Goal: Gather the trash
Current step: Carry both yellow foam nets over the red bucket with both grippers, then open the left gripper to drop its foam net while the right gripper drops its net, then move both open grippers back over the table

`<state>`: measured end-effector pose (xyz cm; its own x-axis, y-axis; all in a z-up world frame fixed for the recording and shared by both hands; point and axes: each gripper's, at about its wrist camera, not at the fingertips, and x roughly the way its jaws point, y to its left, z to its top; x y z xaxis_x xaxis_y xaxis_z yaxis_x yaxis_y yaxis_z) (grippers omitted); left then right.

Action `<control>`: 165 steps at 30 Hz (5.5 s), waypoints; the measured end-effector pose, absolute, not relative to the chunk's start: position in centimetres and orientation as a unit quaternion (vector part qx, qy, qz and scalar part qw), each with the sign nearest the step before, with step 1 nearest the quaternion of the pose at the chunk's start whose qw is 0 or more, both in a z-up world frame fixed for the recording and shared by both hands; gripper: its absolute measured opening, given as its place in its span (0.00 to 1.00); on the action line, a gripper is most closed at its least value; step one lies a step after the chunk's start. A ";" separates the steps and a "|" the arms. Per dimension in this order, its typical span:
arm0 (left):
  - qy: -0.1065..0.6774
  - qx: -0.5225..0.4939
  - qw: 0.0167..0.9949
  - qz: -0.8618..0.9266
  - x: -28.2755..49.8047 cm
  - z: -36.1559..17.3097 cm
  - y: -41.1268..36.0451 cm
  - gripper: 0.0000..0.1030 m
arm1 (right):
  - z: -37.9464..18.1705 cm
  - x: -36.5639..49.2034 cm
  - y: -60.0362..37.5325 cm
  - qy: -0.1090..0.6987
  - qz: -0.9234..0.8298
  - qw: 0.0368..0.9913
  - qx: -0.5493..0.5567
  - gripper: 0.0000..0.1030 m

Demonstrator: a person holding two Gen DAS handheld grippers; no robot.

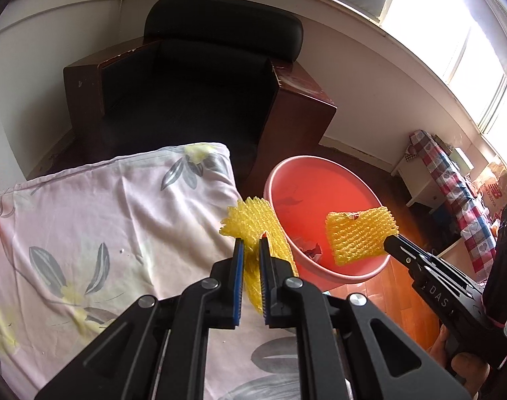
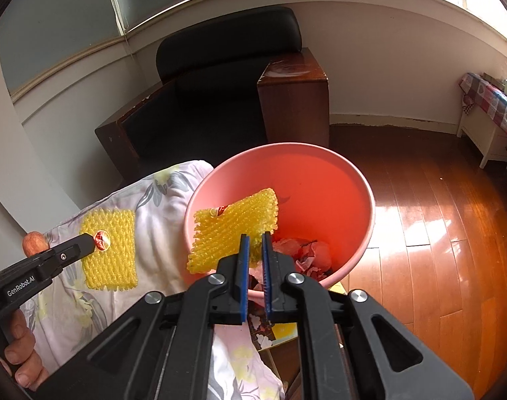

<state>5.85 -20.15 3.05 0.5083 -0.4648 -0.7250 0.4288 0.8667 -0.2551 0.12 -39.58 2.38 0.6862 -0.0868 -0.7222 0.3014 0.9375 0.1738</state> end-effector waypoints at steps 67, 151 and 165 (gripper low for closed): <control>0.494 0.099 0.817 -0.282 9.8 -4.1 -34.1 0.10 | -2.8 2.0 -44.1 0.456 -0.163 0.863 0.146 0.07; 0.417 0.034 0.889 -0.184 1.7 1.6 -18.8 0.47 | 0.6 -1.9 -33.4 0.413 -0.042 0.896 0.157 0.41; 0.423 0.014 0.897 -0.129 -0.3 0.0 -12.9 0.43 | 0.2 -2.6 -28.5 0.407 0.000 0.903 0.134 0.41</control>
<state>-0.29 -12.91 -0.02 0.6085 -0.2206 -0.7623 0.2438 0.9661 -0.0851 -2.56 -28.52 0.18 0.6681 0.1097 -0.7359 0.1090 0.9640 0.2427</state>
